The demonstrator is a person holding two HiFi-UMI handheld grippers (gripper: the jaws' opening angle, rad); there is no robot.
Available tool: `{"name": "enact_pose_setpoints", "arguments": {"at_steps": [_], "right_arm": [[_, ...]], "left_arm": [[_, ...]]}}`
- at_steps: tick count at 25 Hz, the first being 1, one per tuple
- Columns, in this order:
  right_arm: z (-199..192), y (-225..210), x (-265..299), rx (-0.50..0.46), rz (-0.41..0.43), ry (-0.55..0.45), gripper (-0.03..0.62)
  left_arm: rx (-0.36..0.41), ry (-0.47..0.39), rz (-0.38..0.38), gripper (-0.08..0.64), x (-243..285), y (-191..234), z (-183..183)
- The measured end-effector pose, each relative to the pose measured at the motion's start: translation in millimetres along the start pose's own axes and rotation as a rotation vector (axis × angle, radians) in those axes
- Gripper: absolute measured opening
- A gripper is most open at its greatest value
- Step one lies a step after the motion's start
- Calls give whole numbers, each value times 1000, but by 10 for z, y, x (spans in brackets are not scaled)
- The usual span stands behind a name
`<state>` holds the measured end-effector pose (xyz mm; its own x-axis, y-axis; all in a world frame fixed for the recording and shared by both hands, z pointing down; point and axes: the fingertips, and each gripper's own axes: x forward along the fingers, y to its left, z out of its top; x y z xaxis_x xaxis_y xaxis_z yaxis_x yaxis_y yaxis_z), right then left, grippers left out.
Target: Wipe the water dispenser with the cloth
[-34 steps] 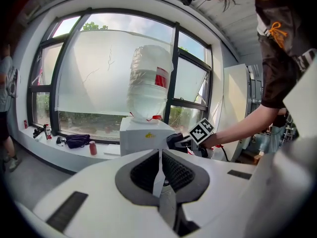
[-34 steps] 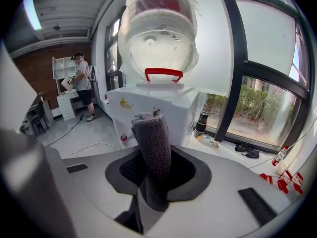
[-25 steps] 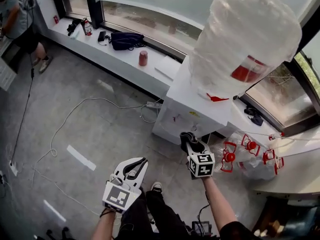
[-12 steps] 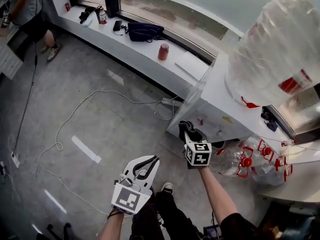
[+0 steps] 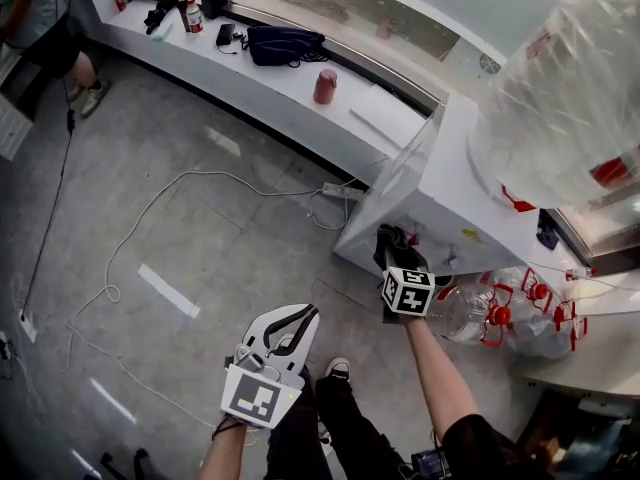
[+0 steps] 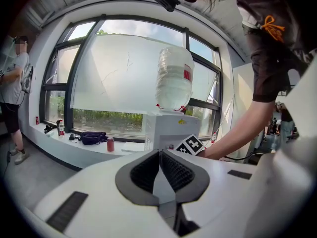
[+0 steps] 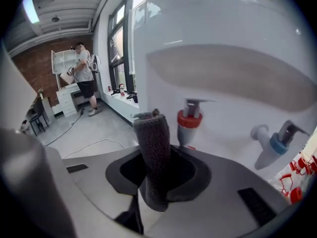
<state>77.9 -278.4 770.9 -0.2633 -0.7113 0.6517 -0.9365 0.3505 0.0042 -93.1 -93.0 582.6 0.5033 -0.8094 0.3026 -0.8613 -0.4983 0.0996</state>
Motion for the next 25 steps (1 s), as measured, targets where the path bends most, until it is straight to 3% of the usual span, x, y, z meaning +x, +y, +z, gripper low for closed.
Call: {"name": "enact_pose_setpoints", "arguments": {"at_steps": [3, 8, 15, 20, 25], "right_arm": [[-138, -241, 15, 51, -44, 22, 103], [-273, -485, 37, -13, -73, 59, 106], [-591, -1190, -53, 256, -224, 59, 104], [-702, -1582, -368, 282, -338, 66, 104], [-929, -1895, -654, 374, -405, 54, 104]], "left_arm": [[-12, 20, -12, 29, 57, -35, -100], [-5, 19, -41, 29, 195, -147, -113], [18, 15, -54, 29, 292, -274, -120], [30, 43, -59, 29, 300, -342, -229], [28, 43, -58, 29, 321, -363, -235]]}}
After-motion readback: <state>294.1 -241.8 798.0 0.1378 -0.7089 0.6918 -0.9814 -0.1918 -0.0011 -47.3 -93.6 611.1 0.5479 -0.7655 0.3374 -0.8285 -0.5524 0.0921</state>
